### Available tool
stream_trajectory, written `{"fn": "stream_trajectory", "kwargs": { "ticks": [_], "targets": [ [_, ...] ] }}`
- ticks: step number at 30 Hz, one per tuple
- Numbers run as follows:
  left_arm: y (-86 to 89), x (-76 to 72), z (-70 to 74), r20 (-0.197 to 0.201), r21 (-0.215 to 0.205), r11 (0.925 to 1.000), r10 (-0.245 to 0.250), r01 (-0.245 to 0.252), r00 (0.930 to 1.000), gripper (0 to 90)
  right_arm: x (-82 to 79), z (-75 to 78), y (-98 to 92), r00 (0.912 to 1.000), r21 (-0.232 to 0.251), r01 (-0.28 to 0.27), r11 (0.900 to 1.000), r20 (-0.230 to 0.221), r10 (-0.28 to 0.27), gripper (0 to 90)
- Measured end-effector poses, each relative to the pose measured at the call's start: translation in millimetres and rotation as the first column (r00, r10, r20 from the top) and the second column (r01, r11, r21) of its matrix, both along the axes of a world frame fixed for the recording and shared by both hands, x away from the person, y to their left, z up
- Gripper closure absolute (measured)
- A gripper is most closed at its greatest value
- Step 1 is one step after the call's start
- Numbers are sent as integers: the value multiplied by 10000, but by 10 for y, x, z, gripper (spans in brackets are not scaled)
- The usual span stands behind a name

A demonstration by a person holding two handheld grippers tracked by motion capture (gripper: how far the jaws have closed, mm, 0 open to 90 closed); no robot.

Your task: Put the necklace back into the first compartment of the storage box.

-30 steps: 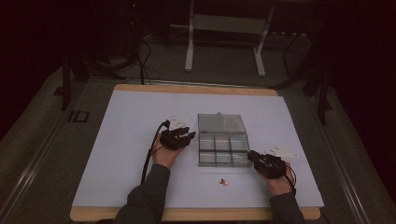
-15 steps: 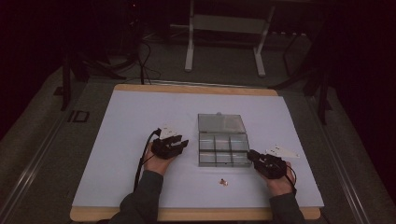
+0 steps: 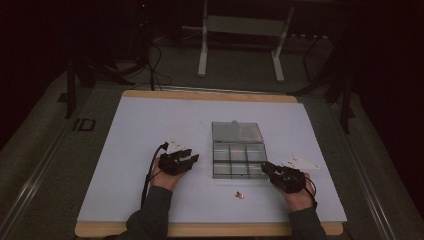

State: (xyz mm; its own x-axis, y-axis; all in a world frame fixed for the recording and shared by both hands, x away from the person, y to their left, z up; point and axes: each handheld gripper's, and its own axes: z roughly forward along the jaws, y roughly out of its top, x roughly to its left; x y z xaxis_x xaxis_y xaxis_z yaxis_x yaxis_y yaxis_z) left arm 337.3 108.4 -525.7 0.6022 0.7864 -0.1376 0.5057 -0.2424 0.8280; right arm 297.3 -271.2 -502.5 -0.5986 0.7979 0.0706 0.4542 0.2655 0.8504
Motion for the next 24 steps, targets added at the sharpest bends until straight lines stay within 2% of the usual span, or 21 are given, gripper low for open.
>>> {"fn": "stream_trajectory", "kwargs": {
  "ticks": [6, 11, 17, 24],
  "targets": [
    [32, 12, -7, 19, 55, 9998, 207, -207, 9998, 606, -23, 49, 36, 9994, -114, -331, 9994, -43, 331, 764],
    [20, 15, -19, 42, 132, 9999, 109, -109, 9999, 606, -37, 121, 51, 9983, -169, -582, 9982, -53, 582, 764],
    [-17, 23, -51, 154, 470, 9989, 40, -47, 9999, 606, -39, 191, 54, 9963, -408, -860, 9955, -125, 855, 756],
    [12, 41, -67, 270, 617, 9978, 230, -246, 9994, 614, -16, 273, 37, 9926, -566, -1198, 9912, -278, 1184, 736]
  ]
}}
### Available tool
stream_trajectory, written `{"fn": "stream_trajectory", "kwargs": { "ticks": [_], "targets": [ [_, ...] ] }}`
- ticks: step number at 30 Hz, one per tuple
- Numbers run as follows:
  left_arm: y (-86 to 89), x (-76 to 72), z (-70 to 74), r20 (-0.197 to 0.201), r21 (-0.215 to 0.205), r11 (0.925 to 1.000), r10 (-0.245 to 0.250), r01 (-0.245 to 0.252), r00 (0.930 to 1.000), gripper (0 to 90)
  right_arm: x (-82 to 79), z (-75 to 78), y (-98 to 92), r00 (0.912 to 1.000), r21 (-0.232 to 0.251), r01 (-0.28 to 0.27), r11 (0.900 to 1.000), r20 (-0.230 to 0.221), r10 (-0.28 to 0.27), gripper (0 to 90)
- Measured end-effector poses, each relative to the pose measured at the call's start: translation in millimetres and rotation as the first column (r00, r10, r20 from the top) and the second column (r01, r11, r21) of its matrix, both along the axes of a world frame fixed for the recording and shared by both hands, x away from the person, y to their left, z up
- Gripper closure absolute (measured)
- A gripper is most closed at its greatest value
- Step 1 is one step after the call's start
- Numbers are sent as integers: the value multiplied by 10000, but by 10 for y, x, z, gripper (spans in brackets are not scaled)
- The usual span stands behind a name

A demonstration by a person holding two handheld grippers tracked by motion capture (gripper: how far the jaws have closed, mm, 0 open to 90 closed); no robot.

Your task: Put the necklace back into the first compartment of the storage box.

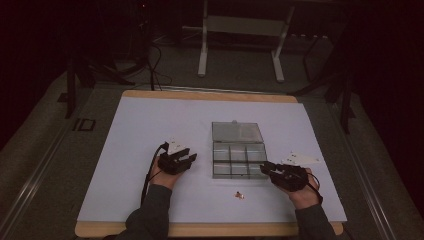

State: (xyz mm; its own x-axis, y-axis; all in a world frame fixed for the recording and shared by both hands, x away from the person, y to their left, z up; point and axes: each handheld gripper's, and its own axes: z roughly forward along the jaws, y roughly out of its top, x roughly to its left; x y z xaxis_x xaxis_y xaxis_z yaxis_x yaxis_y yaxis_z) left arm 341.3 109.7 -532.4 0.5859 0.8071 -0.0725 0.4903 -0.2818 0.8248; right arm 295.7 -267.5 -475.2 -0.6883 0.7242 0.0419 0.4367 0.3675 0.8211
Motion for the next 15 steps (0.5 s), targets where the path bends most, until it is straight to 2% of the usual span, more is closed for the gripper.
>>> {"fn": "stream_trajectory", "kwargs": {
  "ticks": [2, 8, 11, 15],
  "targets": [
    [2, 3, -9, 100, 91, 9999, 125, -125, 9999, 614, 10, 15, 4, 10000, -78, -64, 9999, -49, 64, 736],
    [-17, 8, -55, 19, 72, 9998, 166, -166, 9999, 615, 39, 47, 54, 9994, -334, -333, 9989, -80, 331, 726],
    [-62, -8, -62, 148, 341, 9993, 137, -142, 9998, 623, 55, 63, 85, 9988, -454, -470, 9979, -148, 464, 715],
    [-60, -8, -62, 162, 350, 9991, 221, -226, 9996, 623, 78, 83, 124, 9971, -490, -710, 9963, -299, 695, 688]
  ]
}}
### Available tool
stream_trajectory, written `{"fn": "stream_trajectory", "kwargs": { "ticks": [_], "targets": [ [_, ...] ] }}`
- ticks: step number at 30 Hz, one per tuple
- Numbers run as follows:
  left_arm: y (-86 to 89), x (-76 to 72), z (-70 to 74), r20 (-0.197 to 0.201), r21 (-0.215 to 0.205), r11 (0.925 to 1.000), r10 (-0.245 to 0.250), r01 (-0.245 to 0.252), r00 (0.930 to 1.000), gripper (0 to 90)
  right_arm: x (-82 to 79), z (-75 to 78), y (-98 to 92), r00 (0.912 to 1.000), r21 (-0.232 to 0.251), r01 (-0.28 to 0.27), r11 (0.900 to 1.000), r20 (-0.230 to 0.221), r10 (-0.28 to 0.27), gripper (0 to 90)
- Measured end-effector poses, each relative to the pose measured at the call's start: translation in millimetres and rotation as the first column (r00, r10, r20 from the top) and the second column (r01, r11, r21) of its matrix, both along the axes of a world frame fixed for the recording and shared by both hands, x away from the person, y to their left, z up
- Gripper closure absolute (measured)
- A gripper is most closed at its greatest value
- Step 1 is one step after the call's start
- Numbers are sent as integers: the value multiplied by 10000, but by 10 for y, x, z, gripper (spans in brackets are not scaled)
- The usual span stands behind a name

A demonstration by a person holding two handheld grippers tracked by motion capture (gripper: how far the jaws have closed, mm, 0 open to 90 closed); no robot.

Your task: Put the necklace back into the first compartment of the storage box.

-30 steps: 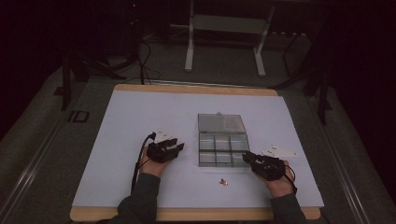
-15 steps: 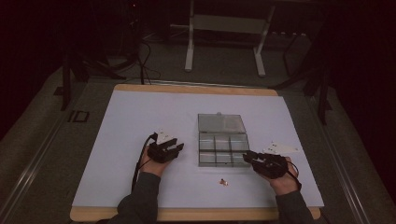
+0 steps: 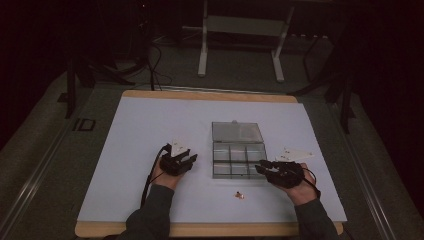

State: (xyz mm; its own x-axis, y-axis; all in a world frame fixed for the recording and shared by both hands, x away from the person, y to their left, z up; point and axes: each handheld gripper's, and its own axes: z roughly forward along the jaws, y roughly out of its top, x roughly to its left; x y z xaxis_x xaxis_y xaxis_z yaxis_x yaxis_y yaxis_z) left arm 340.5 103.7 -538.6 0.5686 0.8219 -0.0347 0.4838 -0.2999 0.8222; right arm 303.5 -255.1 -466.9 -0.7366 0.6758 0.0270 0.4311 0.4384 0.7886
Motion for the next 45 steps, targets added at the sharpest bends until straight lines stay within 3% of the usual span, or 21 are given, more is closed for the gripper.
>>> {"fn": "stream_trajectory", "kwargs": {
  "ticks": [19, 30, 36, 45],
  "targets": [
    [-16, -16, -2, 156, 165, 9997, 158, -161, 9998, 614, 50, 81, 154, 9973, -1000, -676, 9927, -371, 641, 669],
    [-21, -10, -5, 108, 132, 9998, 162, -164, 9998, 616, 69, 74, 275, 9907, -1869, -1291, 9739, -667, 1185, 668],
    [-23, -8, -6, 93, 173, 9998, 136, -138, 9999, 617, 78, 76, 330, 9880, -2115, -1469, 9663, -780, 1331, 674],
    [-24, -6, -6, 70, 169, 9998, 140, -141, 9999, 620, 71, 78, 441, 9797, -2635, -1947, 9448, -992, 1742, 697]
  ]
}}
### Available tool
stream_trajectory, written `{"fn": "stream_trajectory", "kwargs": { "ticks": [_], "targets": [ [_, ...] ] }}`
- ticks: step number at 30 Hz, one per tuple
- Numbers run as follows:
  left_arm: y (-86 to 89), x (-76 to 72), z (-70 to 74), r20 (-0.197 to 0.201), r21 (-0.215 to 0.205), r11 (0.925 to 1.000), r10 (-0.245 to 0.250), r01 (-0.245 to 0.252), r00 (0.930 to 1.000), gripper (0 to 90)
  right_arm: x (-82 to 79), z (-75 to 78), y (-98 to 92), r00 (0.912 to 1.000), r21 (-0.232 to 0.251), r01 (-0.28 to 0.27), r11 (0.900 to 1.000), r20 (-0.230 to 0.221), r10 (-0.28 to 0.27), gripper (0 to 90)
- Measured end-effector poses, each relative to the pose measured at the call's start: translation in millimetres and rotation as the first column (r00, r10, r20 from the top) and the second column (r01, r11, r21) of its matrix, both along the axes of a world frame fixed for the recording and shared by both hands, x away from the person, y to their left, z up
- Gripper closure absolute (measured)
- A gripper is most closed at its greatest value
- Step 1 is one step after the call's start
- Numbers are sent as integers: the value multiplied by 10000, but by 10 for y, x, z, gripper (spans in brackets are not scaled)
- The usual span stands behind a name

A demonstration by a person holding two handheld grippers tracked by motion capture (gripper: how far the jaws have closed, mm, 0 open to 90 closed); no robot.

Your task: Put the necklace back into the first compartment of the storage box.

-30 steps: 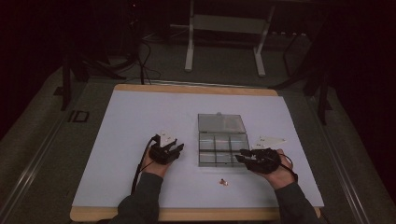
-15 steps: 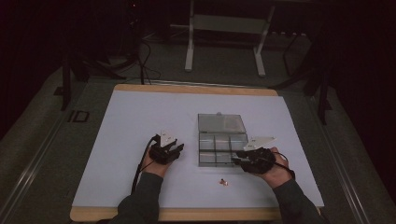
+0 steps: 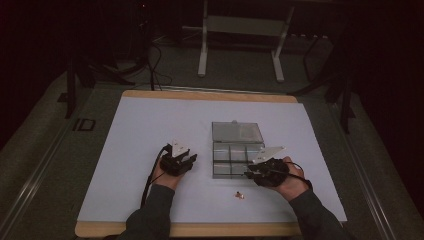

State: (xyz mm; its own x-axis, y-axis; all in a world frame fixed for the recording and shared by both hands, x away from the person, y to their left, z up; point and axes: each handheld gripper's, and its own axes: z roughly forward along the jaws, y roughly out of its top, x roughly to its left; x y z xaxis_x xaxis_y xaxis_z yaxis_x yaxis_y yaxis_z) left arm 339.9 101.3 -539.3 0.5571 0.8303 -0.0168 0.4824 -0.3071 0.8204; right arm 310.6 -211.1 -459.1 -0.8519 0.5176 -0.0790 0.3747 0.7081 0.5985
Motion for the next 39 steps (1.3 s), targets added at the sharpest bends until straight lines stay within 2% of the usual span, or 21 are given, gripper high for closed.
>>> {"fn": "stream_trajectory", "kwargs": {
  "ticks": [7, 24, 39],
  "targets": [
    [-3, -1, 0, 13, 53, 10000, 9, -9, 10000, 620, -16, -5, 81, 9993, -452, -374, 9983, -30, 373, 707],
    [-9, -3, -1, 38, 109, 9999, 6, -7, 10000, 620, -51, -57, 223, 9958, -1060, -915, 9901, -198, 899, 729],
    [-7, -3, 0, 33, 96, 9999, 64, -64, 10000, 620, -82, -129, 339, 9886, -1683, -1480, 9746, -533, 1410, 730]
  ]
}}
